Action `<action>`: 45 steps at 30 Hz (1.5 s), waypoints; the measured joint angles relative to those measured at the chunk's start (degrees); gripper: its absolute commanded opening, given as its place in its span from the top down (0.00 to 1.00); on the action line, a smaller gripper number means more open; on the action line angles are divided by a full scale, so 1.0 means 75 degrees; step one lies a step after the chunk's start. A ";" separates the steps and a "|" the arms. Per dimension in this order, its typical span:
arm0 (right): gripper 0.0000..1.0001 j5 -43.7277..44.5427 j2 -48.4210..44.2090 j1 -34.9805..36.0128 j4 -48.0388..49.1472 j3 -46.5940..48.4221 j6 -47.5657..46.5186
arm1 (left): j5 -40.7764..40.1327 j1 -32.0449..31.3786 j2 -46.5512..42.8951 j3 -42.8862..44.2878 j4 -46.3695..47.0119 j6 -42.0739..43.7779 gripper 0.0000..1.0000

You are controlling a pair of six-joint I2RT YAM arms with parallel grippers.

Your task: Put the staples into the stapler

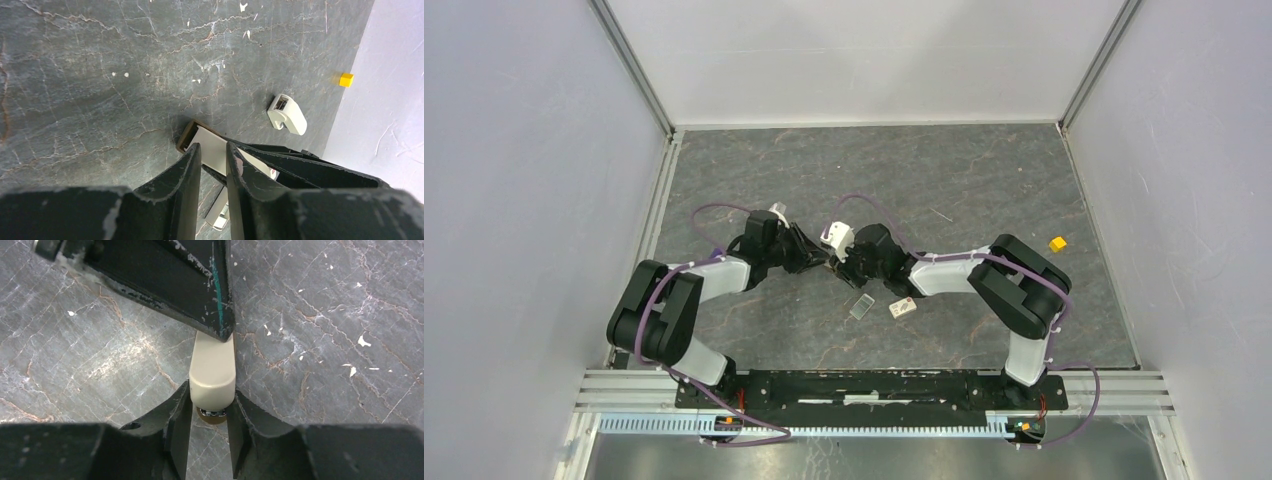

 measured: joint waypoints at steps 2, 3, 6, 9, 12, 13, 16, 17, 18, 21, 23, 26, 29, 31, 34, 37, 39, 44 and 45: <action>0.55 0.0003 -0.0015 0.0029 0.0009 -0.0029 0.0038 | -0.0026 -0.0015 -0.0012 0.0000 -0.0006 0.0000 0.67; 0.54 0.0003 -0.0041 0.0038 0.0000 -0.0050 0.0061 | -0.0032 -0.0023 -0.0015 0.0000 -0.0015 0.0000 0.67; 0.49 0.0003 -0.0219 0.0073 -0.0157 -0.0122 0.0143 | -0.0079 -0.0058 -0.0035 0.0000 -0.0041 0.0006 0.66; 0.47 0.0012 -0.0455 0.0082 -0.0239 -0.0152 0.0213 | -0.0140 -0.0076 -0.0047 0.0000 -0.0055 0.0006 0.65; 0.45 0.0047 -0.0676 0.0079 -0.0300 -0.0175 0.0254 | -0.0163 -0.0079 -0.0061 0.0000 -0.0111 0.0012 0.64; 0.45 0.0064 -0.0746 0.0079 -0.0367 -0.0184 0.0262 | -0.0172 -0.0082 -0.0073 0.0000 -0.0143 0.0015 0.64; 0.44 0.0067 -0.0962 0.0035 -0.0548 -0.0254 0.0350 | -0.0201 -0.0096 -0.0099 0.0000 -0.0251 0.0026 0.63; 0.44 0.0067 -0.1075 0.0012 -0.0615 -0.0306 0.0382 | -0.0207 -0.0102 -0.0117 0.0000 -0.0286 0.0032 0.63; 0.45 0.0064 -0.1189 -0.0009 -0.0685 -0.0341 0.0428 | -0.0216 -0.0108 -0.0149 0.0000 -0.0321 0.0067 0.63; 0.48 0.0064 -0.1460 -0.0085 -0.0839 -0.0358 0.0522 | -0.0286 -0.0114 -0.0294 0.0000 -0.0478 0.0169 0.63; 0.49 0.0064 -0.1620 -0.0154 -0.0912 -0.0358 0.0624 | -0.0358 -0.0114 -0.0370 0.0000 -0.0545 0.0204 0.63; 0.53 0.0061 -0.1693 -0.0251 -0.0924 -0.0350 0.0813 | -0.0402 -0.0114 -0.0399 0.0003 -0.0627 0.0224 0.62; 0.57 0.0058 -0.1661 -0.0329 -0.1067 -0.0303 0.0973 | -0.0402 -0.0114 -0.0399 0.0003 -0.0673 0.0289 0.62; 0.58 0.0038 -0.1515 -0.0367 -0.1134 -0.0146 0.1055 | -0.0402 -0.0114 -0.0399 0.0003 -0.0673 0.0344 0.61; 0.59 0.0015 -0.1335 -0.0382 -0.1148 0.0038 0.1151 | -0.0402 -0.0114 -0.0399 0.0006 -0.0676 0.0393 0.61; 0.61 -0.0006 -0.1204 -0.0399 -0.1174 0.0166 0.1256 | -0.0402 -0.0119 -0.0399 0.0012 -0.0676 0.0449 0.61; 0.62 -0.0035 -0.1160 -0.0417 -0.1209 0.0210 0.1300 | -0.0402 -0.0134 -0.0391 0.0032 -0.0682 0.0487 0.61; 0.63 -0.0105 -0.1017 -0.0431 -0.1259 0.0353 0.1411 | -0.0402 -0.0198 -0.0294 0.0114 -0.0694 0.0498 0.61; 0.65 -0.0125 -0.0976 -0.0431 -0.1256 0.0370 0.1431 | -0.0402 -0.0204 -0.0268 0.0134 -0.0694 0.0501 0.61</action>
